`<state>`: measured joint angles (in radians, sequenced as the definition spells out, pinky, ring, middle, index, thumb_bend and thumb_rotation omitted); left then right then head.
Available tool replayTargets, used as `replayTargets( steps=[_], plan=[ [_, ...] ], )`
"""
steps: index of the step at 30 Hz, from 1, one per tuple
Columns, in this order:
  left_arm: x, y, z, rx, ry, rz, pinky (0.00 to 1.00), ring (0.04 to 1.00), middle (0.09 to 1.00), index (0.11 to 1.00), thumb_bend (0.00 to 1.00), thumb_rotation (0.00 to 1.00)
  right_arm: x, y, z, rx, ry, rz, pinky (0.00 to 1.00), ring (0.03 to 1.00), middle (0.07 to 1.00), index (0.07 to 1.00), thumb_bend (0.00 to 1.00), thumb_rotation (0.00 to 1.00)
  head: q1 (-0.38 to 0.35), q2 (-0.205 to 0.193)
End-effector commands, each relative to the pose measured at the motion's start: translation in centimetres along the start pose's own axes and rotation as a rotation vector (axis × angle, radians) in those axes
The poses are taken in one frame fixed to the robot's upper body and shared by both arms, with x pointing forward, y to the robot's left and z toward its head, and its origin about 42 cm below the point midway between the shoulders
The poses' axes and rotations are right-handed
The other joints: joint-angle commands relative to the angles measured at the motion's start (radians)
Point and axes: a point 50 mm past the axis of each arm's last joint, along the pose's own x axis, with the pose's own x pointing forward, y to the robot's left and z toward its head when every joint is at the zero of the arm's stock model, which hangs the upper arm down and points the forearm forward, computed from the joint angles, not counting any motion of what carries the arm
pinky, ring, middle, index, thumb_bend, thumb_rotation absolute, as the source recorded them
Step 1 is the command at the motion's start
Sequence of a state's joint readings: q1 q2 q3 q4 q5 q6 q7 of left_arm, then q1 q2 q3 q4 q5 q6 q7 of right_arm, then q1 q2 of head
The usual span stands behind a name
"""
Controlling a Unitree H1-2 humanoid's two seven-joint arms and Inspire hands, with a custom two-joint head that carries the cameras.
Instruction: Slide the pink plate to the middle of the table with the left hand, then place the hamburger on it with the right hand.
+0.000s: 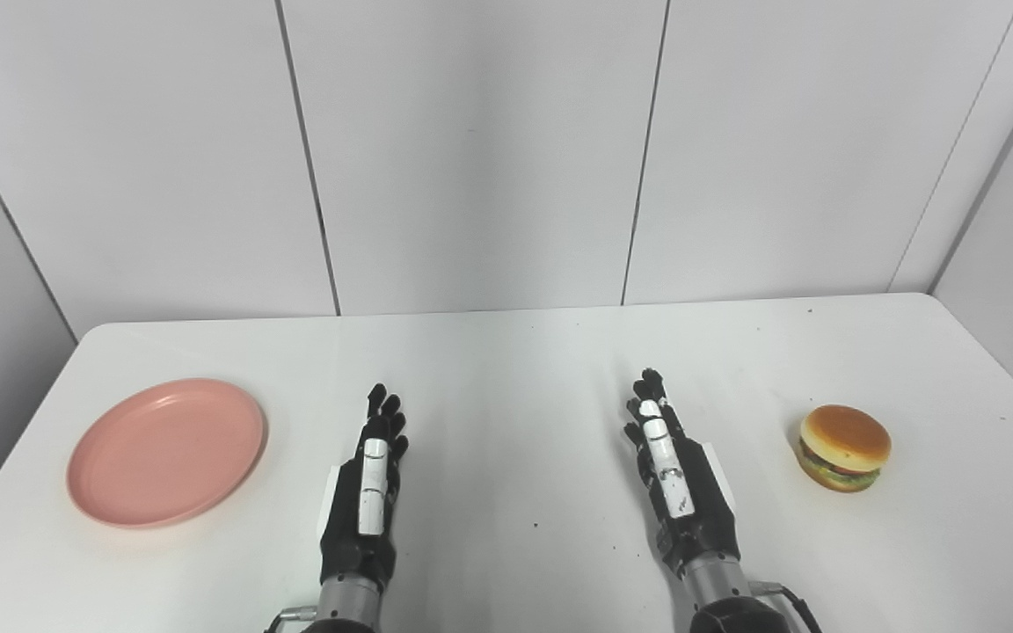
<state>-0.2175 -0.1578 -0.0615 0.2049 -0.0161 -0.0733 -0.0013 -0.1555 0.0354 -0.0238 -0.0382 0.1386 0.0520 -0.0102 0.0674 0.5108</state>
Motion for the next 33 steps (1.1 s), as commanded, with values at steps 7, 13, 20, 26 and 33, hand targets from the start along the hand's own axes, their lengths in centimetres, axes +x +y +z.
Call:
replayTargets(
  steps=[7, 13, 20, 26, 33],
  plan=[
    [-0.5, -0.9, -2.5, -0.003, 0.077, 0.027, 1.0, 1.0, 1.0, 1.0, 0.73, 1.0, 0.9, -0.2, 1.6, 0.009, -0.064, 0.035, 1.0, 1.0, 1.0, 1.0, 0.51, 0.86, 0.045, -0.002],
    [-0.4, -1.2, -2.5, -0.013, 0.078, 0.022, 1.0, 1.0, 1.0, 1.0, 0.73, 1.0, 1.0, -0.7, 1.3, 0.008, -0.063, 0.037, 1.0, 1.0, 1.0, 1.0, 0.57, 0.85, 0.052, -0.002],
    [-0.5, -1.1, -2.4, -0.043, 0.114, -0.002, 1.0, 1.0, 1.0, 1.0, 0.75, 1.0, 1.2, -1.0, 1.3, 0.02, -0.064, 0.037, 1.0, 1.0, 1.0, 1.0, 0.55, 0.83, 0.058, -0.006],
    [-0.2, -1.6, -2.4, -0.025, 0.07, 0.01, 1.0, 1.0, 1.0, 1.0, 0.73, 1.0, 1.4, -1.4, 0.9, 0.005, -0.068, 0.035, 1.0, 1.0, 1.0, 1.0, 0.56, 0.84, 0.133, -0.025],
    [0.8, -1.4, -0.6, -0.021, -0.028, 0.029, 1.0, 1.0, 1.0, 1.0, 0.73, 1.0, 1.3, -2.8, 0.7, -0.031, -0.053, 0.054, 1.0, 1.0, 1.0, 1.0, 0.63, 0.91, 0.251, -0.057]
  ],
)
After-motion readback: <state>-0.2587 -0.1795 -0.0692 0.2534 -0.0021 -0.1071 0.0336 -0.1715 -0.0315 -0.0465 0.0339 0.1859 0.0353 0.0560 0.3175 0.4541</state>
